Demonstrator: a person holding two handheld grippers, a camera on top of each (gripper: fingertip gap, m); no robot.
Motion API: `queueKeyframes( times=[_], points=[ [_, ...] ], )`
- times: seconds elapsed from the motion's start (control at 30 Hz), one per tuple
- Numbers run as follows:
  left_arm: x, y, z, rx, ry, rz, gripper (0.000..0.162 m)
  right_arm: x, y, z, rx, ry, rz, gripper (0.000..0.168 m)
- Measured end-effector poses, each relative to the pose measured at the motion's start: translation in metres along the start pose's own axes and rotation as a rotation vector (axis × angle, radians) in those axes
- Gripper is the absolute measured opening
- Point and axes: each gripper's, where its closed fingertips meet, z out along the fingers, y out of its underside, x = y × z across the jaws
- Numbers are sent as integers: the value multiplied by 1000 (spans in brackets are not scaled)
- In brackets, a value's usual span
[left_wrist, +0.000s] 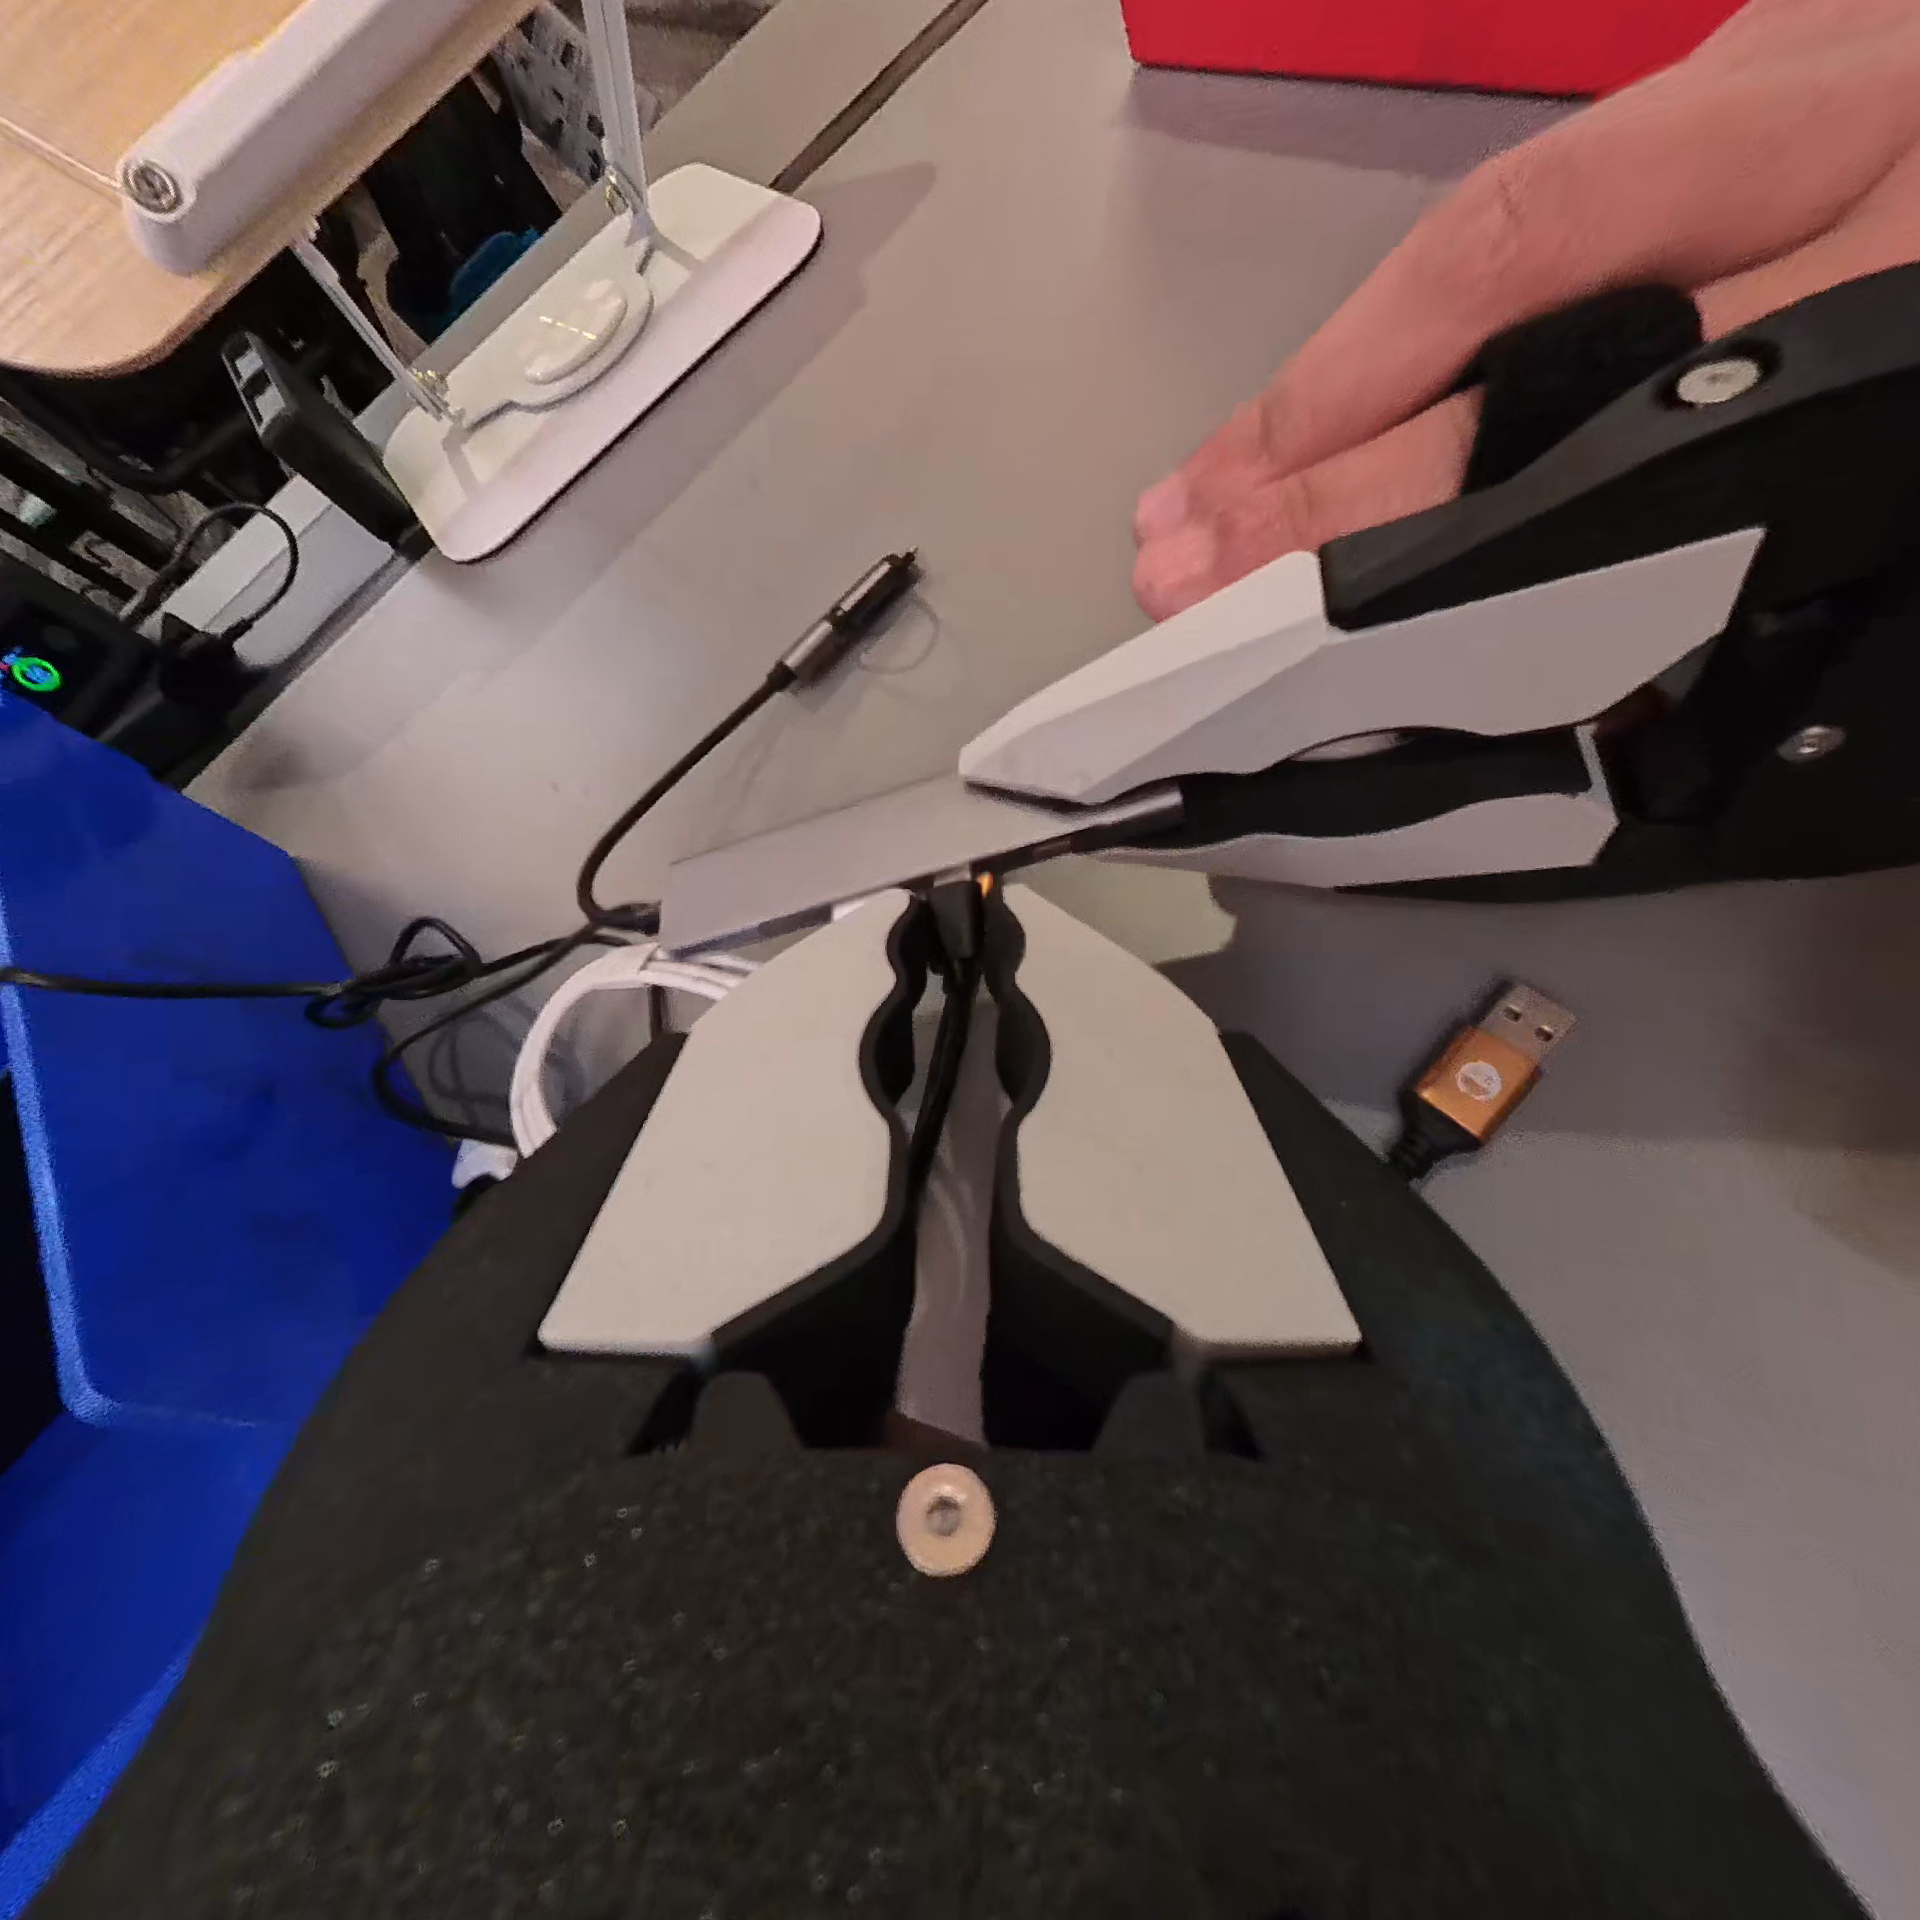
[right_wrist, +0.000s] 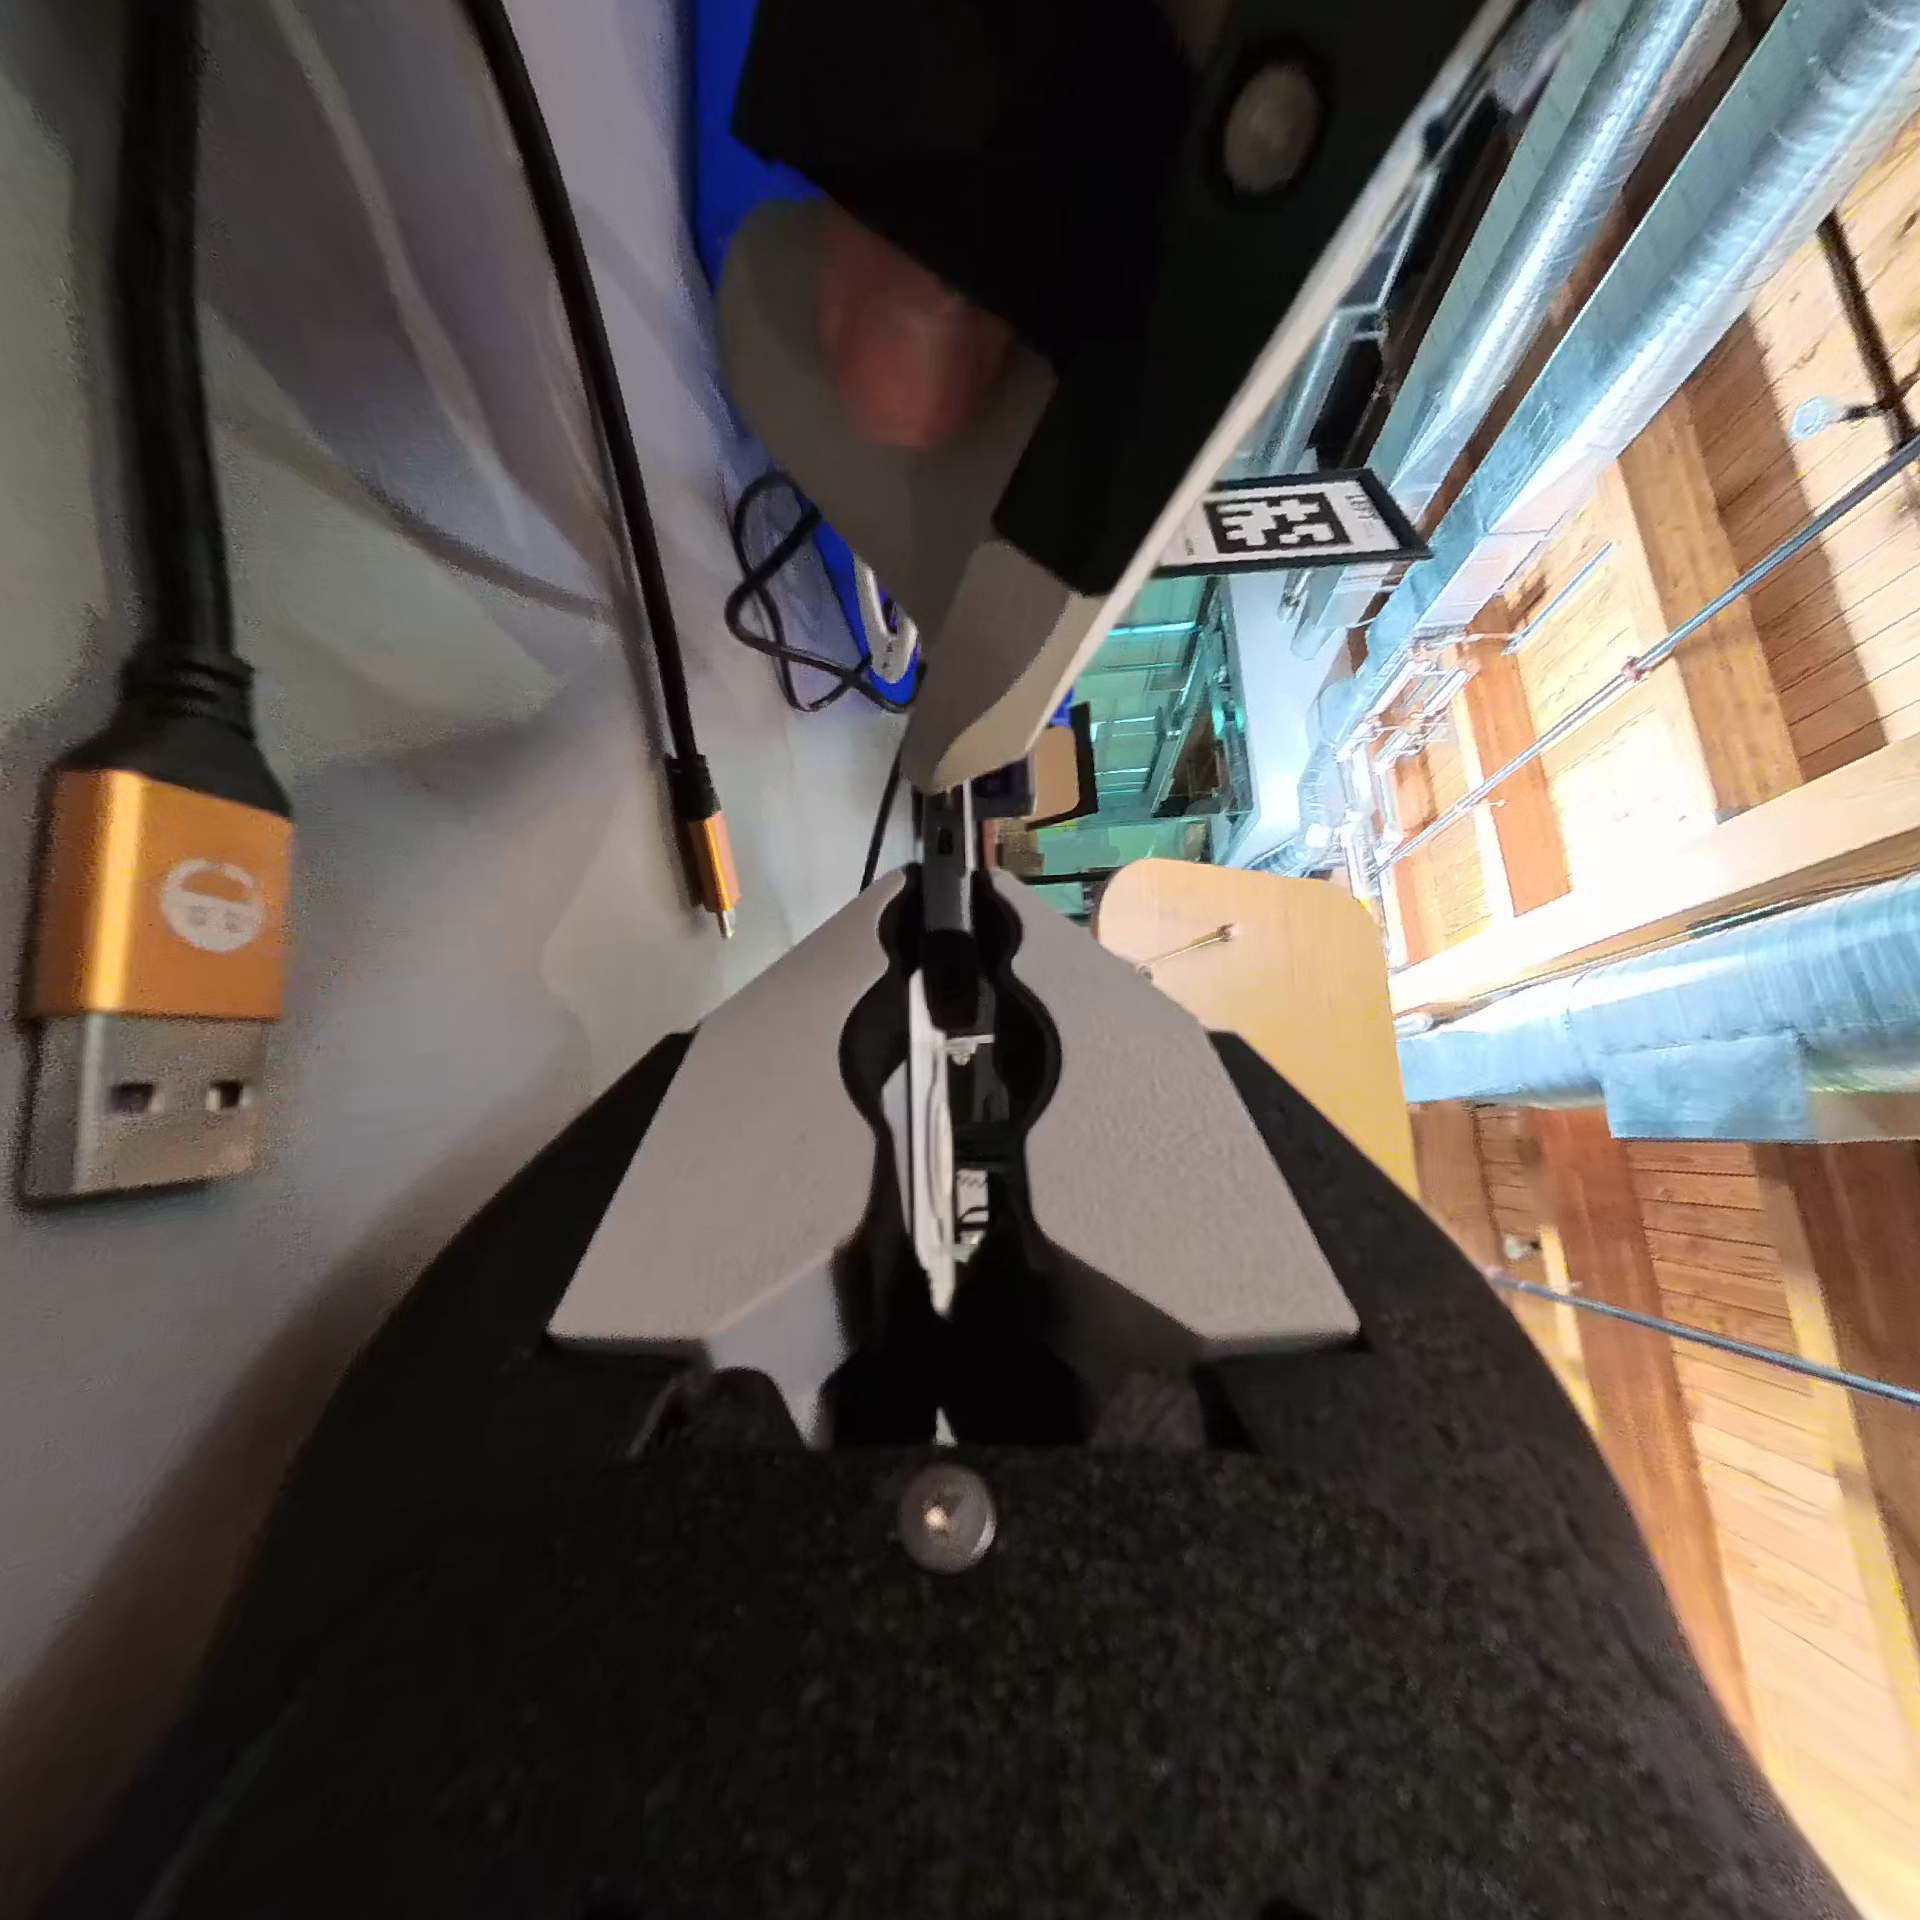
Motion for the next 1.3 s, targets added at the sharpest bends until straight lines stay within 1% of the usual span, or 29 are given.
queueKeyframes(
  times=[0.1, 0.13, 0.2, 0.27, 0.4, 0.43, 0.5, 0.6, 0.67, 0.73, 0.8, 0.9, 0.97, 1.07, 1.13, 1.2, 1.23, 1.3],
  points=[
    [-3, -5, -11, 31, 3, -21, 10, -6, 46, 8, -177, -41, 39, 8],
    [-3, -6, -15, 33, 17, -10, 10, -2, 52, 6, -174, -30, 81, 8],
    [8, -8, -21, 59, 92, -3, 9, 11, 45, 3, -134, 19, 134, 8],
    [25, 8, -16, -34, 169, 29, 10, 9, 45, 5, -138, 16, 125, 8],
    [32, 23, -2, -60, 138, 60, 10, 6, 47, 8, -146, 7, 114, 8],
    [31, 19, -2, -36, 129, 41, 12, 5, 48, 7, -148, 9, 103, 8],
    [26, 6, -7, 27, 124, -28, 30, 3, 48, 6, -148, 4, 93, 8],
    [8, -17, -19, 137, 97, -157, 32, 4, 38, 5, -111, 14, 51, 8],
    [-7, -18, -21, 152, 62, -196, 32, 7, 26, 2, -81, 35, 17, 8],
    [-17, -12, -19, 131, 28, -205, 33, 6, 15, 0, -51, 45, -44, 8],
    [-18, -5, -14, 95, 38, -207, 32, 7, 4, -3, -11, 69, -98, 8],
    [-13, 2, -9, 68, 64, -170, 21, 14, -9, -8, 31, 103, -87, 8],
    [-9, 6, -6, 44, 65, -134, 14, 16, -9, -9, 31, 105, -75, 8],
    [-11, 4, -7, 43, 54, -130, 13, 17, -8, -9, 31, 114, -62, 8],
    [-12, 0, -9, 52, 74, -158, 13, 19, -7, -8, 23, 110, 5, 8],
    [-11, 2, -7, 28, 106, -187, 13, 17, -7, -8, 23, 88, 66, 8],
    [-9, 3, -6, 22, 118, -197, 12, 17, -7, -8, 30, 91, 87, 10],
    [-6, 4, -5, 16, 142, -205, 12, 17, -9, -8, 44, 81, 117, 23]
  ],
)
